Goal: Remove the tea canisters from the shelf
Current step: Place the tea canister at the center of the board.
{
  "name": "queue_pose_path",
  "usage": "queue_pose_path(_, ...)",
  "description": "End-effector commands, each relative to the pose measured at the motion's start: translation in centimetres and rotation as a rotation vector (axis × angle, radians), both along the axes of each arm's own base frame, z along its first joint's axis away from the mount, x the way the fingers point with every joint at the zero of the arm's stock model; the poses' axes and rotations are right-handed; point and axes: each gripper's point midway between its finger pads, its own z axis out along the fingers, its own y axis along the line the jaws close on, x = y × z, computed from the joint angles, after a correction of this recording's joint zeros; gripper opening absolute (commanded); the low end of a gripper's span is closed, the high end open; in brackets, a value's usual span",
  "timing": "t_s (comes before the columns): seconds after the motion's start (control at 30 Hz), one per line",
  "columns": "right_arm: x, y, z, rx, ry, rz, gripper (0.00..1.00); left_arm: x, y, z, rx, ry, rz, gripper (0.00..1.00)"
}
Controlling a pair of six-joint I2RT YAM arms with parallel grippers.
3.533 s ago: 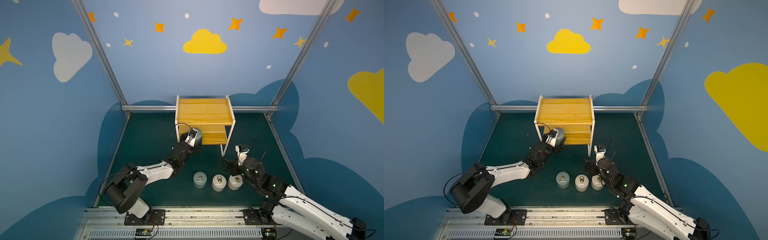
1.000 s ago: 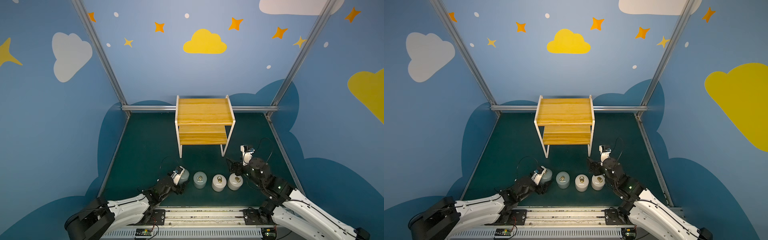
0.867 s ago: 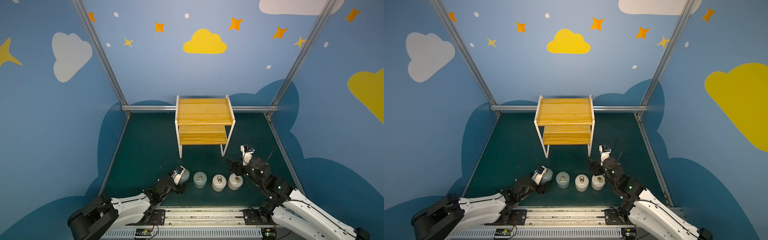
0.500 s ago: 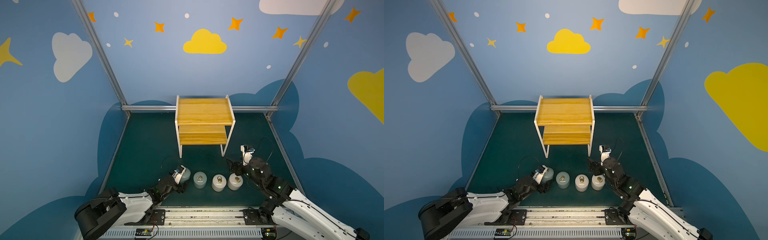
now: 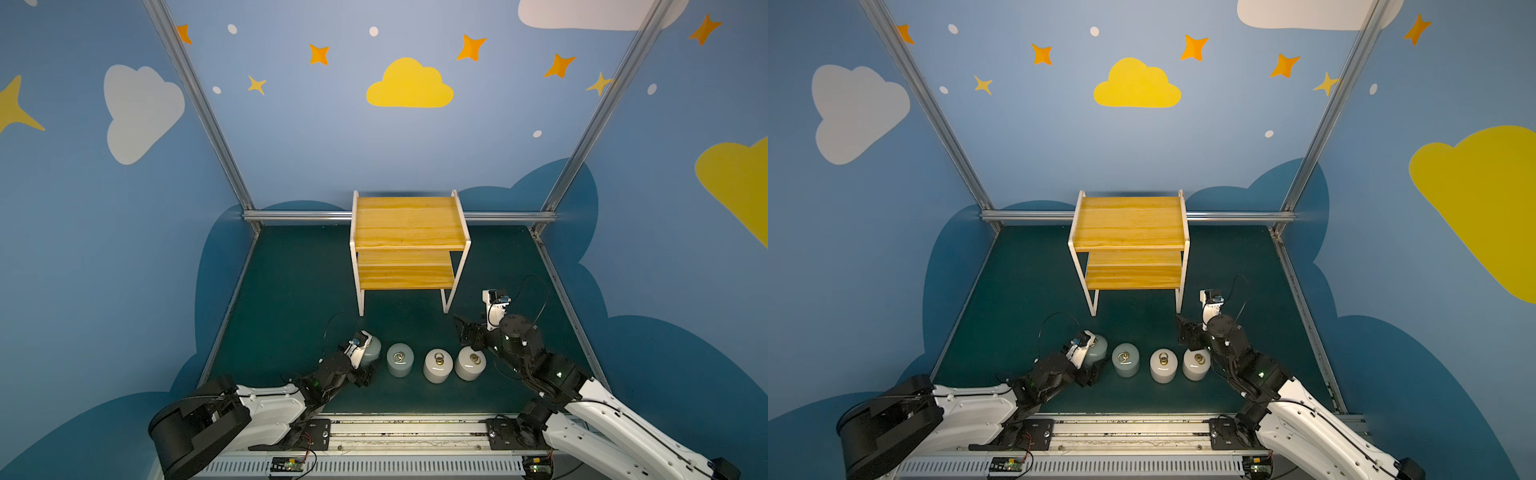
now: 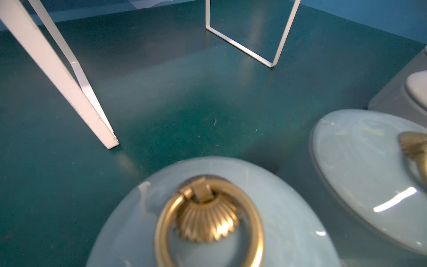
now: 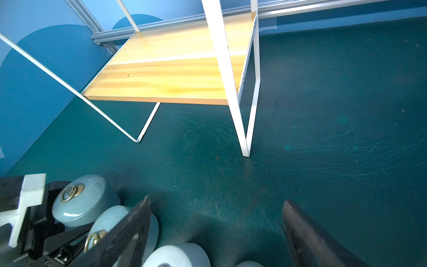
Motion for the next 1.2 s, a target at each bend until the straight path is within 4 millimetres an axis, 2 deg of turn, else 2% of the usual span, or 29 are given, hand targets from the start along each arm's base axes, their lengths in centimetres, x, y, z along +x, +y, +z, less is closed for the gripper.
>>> queue_pose_path(0.0,-0.2,-0.2,-0.1,-0.002,0.001,0.005,0.91,-0.2,-0.7,0.1,0.000,0.019,-0.010,0.82)
queue_pose_path(0.43,-0.3,-0.6,-0.3,0.005,-0.001,-0.005,0.91,-0.4,-0.2,0.1,0.009,0.041,0.027,0.90)
queue_pose_path(1.17,-0.5,-0.9,-0.5,0.011,0.000,-0.007,0.91,-1.3,0.1,-0.8,0.061,0.103,0.090,0.93)
